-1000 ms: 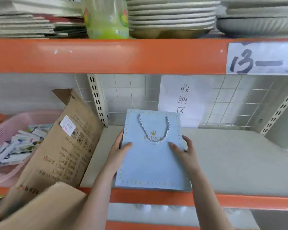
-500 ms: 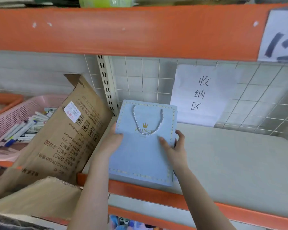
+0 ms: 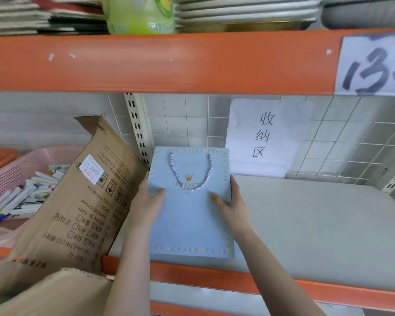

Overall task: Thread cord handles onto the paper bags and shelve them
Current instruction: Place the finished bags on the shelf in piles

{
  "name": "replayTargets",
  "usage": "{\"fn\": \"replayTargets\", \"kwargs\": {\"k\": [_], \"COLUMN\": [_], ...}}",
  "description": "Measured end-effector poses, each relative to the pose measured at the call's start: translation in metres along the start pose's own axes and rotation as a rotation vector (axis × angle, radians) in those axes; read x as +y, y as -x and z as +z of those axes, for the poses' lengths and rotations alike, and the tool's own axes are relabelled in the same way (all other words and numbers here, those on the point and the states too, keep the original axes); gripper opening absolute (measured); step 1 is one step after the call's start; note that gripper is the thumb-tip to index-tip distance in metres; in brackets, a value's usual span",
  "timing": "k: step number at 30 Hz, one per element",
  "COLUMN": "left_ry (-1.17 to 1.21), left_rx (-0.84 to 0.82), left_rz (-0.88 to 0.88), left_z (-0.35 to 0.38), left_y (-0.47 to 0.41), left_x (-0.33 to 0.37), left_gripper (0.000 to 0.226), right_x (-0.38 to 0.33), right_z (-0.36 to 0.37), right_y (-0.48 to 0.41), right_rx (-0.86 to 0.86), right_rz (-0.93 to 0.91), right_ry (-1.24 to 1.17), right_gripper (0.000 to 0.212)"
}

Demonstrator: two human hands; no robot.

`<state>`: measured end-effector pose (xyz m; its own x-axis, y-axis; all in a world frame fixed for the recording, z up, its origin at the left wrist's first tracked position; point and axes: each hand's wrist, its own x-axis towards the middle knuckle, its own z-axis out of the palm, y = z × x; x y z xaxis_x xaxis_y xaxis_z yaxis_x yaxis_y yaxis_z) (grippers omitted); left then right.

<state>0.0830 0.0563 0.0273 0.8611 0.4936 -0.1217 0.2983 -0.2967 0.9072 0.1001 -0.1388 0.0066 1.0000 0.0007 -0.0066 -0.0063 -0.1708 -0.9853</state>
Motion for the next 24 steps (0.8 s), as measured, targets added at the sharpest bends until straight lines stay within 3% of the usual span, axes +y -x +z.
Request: {"fn": "replayTargets", "kwargs": {"k": [4, 16, 20, 24], "left_ry": [-0.071, -0.166, -0.204, -0.017], "left_rx": [0.065, 0.159, 0.125, -0.039], "left_rz": [0.007, 0.151, 0.236, 0.354], "left_z": [0.002, 0.012, 0.023, 0.047], "left_y": [0.013, 0.024, 0.030, 0.040], "left_x": [-0.002, 0.035, 0.060, 0.082], "left_gripper": [0.044, 0.038, 0.042, 0.032], "right_x": [0.007, -0.009, -0.020, -0.026], "right_z": [0.005, -0.028, -0.056, -0.109], "right_y": [0.009, 0.007, 0.007, 0.011], "right_rx": [0.005, 0.021, 0.056, 0.144], "right_rz": [0.019, -0.088, -0.101, -0.105], "right_ry": [0.034, -0.211, -0.228, -0.180], "right_gripper": [0.068, 0.058, 0.052, 0.040]}}
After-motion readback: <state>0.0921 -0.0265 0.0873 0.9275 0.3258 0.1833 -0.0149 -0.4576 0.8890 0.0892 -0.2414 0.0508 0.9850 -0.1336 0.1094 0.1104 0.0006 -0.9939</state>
